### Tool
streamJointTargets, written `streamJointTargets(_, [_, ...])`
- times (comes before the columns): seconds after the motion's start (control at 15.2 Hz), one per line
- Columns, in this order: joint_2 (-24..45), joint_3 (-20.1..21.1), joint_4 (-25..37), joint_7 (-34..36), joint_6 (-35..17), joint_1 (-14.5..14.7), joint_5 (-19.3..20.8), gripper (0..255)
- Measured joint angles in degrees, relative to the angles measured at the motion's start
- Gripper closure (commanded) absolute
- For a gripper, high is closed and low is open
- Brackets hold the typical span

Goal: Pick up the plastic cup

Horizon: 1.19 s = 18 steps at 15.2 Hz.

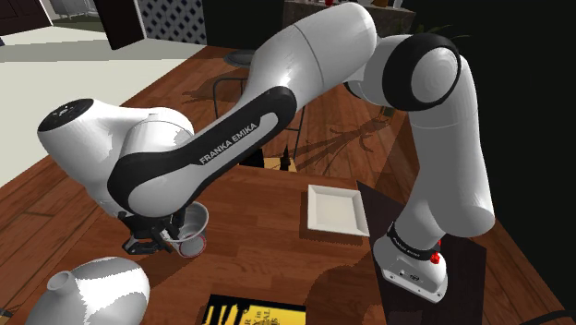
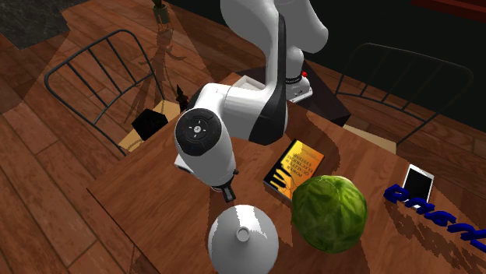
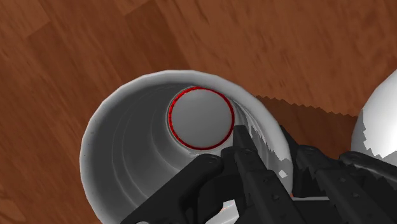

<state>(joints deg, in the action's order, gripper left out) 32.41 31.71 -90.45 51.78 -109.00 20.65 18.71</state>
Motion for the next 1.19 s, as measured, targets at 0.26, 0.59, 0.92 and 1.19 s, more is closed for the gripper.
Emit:
streamJointTargets(0.26, [-0.5,0.1,0.2,-0.2,0.6,-0.1,-0.2,255])
streamJointTargets(0.59, [-1.7,0.6,2.0,-0.7,3.4,-0.2,-1.0,255])
streamJointTargets(0.92, [-3.2,1.1,3.7,-1.3,6.5,-0.4,-1.9,255])
streamJointTargets(1.19, [-3.9,1.3,5.6,-1.7,8.9,-0.3,-2.3,255])
